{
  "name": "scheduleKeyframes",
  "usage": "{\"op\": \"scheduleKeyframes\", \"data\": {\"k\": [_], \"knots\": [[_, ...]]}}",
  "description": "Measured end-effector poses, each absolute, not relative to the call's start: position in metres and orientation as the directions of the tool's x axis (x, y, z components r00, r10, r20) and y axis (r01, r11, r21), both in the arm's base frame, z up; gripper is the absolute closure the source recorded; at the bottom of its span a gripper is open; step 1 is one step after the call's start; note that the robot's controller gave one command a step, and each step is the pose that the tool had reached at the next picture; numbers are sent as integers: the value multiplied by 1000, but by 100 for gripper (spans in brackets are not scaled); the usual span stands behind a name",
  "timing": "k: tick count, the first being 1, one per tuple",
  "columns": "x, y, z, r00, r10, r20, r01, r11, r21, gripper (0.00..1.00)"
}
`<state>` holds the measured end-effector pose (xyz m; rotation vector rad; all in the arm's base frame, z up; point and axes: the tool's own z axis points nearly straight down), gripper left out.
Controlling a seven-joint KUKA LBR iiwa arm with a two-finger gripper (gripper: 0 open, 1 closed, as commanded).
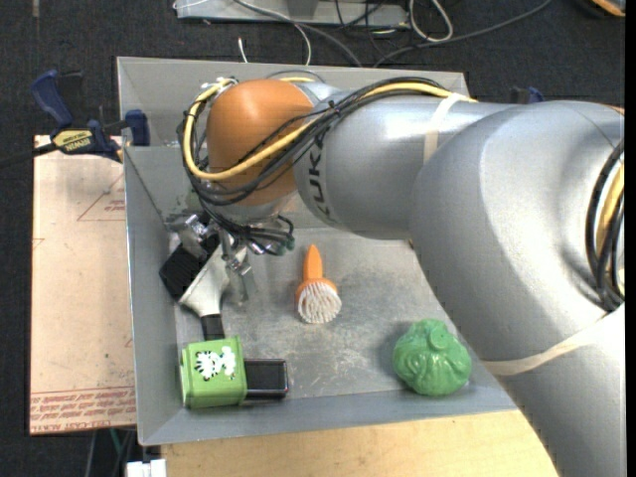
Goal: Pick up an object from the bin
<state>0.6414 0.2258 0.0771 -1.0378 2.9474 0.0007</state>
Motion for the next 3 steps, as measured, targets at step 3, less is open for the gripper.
{"op": "scheduleKeyframes", "data": {"k": [3], "knots": [[634, 206, 80, -754, -656, -30, -656, 755, -3, 100]]}}
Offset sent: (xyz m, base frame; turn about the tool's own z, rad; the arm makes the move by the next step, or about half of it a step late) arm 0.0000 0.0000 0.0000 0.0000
